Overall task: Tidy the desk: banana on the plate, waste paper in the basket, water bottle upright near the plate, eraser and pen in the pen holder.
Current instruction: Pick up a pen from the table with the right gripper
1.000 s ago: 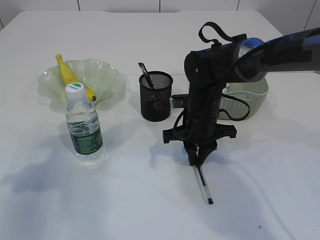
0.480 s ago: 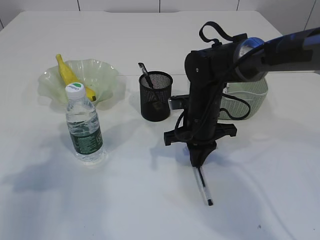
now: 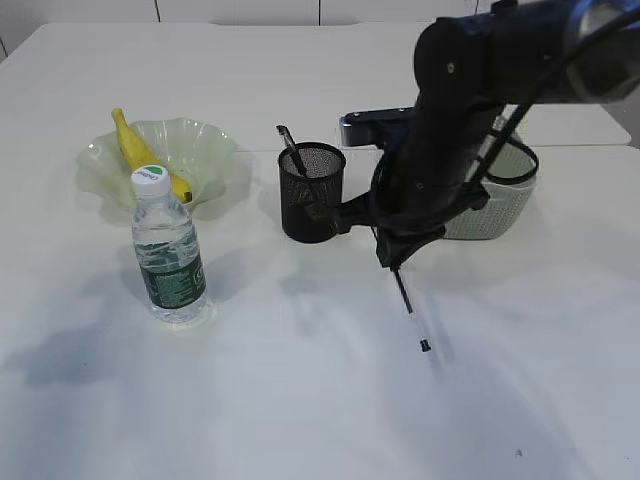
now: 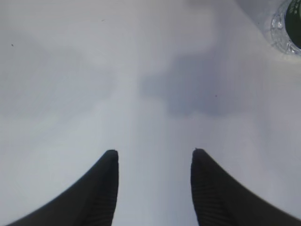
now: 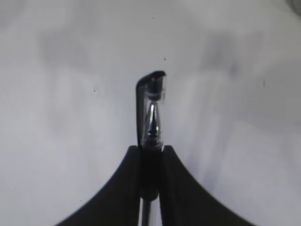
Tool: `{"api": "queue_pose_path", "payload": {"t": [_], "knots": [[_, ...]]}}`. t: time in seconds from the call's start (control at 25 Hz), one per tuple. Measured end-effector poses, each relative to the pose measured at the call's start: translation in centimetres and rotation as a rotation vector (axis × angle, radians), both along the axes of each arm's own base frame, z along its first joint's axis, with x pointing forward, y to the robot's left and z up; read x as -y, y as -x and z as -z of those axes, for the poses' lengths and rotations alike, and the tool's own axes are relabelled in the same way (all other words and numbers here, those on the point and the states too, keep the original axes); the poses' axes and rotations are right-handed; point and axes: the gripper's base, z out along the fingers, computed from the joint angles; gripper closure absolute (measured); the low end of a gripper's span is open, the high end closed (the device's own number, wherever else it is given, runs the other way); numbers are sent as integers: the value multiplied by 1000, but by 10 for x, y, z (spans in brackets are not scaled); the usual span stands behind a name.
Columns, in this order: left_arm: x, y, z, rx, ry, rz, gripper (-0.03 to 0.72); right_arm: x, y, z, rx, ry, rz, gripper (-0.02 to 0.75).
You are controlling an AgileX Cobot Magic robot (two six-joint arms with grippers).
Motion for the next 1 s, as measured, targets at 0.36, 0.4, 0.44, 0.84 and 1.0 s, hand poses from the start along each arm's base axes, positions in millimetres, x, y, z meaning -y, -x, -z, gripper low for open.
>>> {"api": "queue_pose_path", "payload": {"t": [0.36, 0.4, 0.44, 0.84, 1.0], "knots": [[0, 1, 0, -8, 0, 1, 342, 21, 45, -7, 163, -68, -28, 681], [0, 1, 0, -8, 0, 1, 342, 22, 47, -8, 194, -84, -25, 681], [0, 1, 0, -11, 1, 1, 342, 22, 48, -9, 214, -96, -23, 681], [0, 1, 0, -15, 1, 1, 344, 13, 26, -27, 542, -224, -21, 681], [0, 1, 1, -16, 1, 1, 348, 10, 17, -39, 707, -268, -37, 681]]}}
